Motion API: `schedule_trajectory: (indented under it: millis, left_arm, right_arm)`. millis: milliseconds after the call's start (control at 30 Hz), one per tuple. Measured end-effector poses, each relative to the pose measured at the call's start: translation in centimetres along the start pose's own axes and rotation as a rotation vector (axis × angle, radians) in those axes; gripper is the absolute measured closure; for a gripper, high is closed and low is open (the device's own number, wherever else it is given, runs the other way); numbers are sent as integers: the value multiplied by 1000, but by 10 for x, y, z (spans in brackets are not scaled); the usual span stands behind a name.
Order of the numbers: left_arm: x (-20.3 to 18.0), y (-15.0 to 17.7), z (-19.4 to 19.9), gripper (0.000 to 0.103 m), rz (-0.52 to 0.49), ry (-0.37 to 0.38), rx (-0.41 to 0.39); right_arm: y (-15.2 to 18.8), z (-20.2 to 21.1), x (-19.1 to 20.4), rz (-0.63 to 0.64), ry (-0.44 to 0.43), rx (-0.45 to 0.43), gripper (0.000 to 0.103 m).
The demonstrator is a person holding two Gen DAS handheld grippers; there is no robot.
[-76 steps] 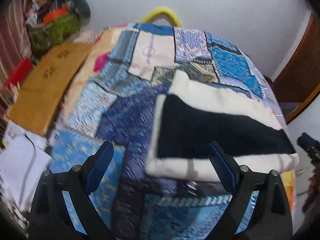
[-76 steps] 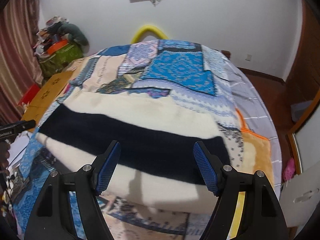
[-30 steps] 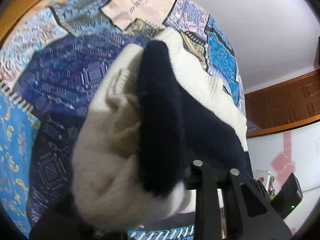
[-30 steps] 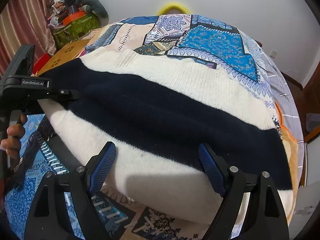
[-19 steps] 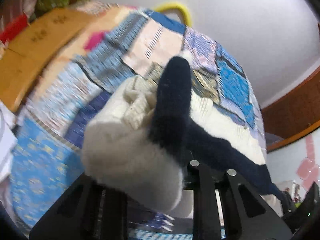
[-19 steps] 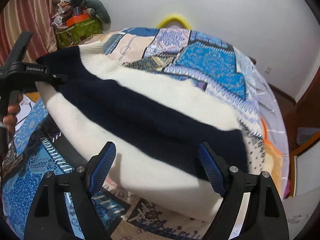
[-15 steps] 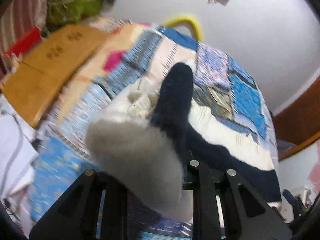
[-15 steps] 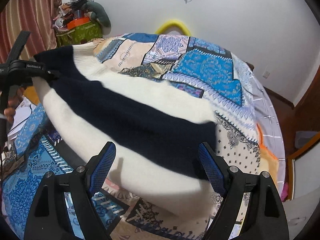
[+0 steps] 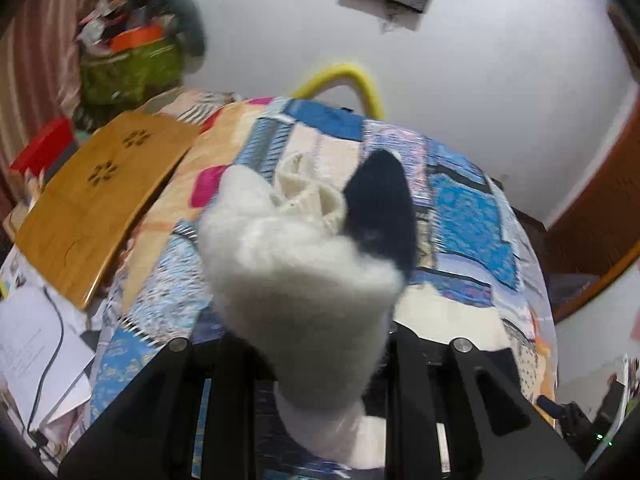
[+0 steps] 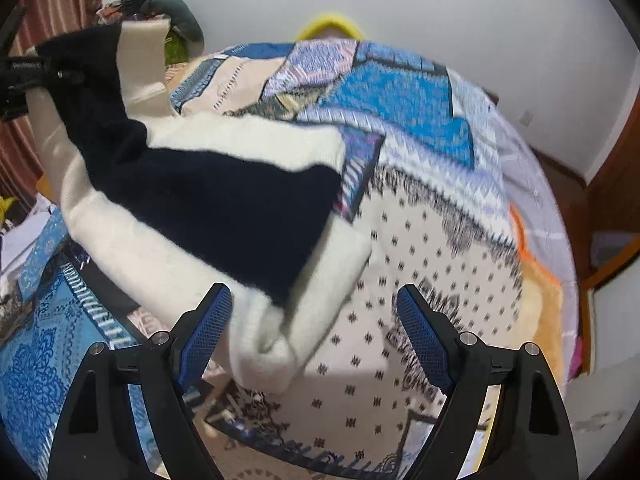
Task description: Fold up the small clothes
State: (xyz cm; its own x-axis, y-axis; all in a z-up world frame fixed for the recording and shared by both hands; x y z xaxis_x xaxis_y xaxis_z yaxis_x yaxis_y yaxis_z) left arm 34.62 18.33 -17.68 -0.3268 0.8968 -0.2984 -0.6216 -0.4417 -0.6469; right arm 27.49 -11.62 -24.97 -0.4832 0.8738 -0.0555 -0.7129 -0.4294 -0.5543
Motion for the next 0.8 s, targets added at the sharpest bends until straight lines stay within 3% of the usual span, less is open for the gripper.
schedule_trajectory:
  millis: [267,500,800]
  left_arm:
    - [-99,2,-9,81,-132,86,29]
    - [-175,16,-19,81,-260,101,33]
    - [-218,42,-26,81,-372,96,48]
  right_arm:
    - [9,-7,0,-61,-71,17,19]
    - [13,-9,-3,-93,-111,15,19]
    - [16,-10,-6,-135,-156,20,19]
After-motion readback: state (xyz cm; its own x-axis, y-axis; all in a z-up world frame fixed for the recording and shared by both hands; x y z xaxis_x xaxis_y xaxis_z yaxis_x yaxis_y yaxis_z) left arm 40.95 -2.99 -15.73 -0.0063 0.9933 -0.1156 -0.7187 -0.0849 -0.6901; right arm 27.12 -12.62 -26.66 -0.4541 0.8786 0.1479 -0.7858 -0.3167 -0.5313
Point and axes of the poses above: each gripper's, at about its wrist camera, not at the fingertips, and z roughly against the way its jaws point, x to its left, y to its underside, the point moved 9 cm from there along -z, roughly the way its jaws point, and after that the axes turned 6 degrees about y, right-handed, at the moved point
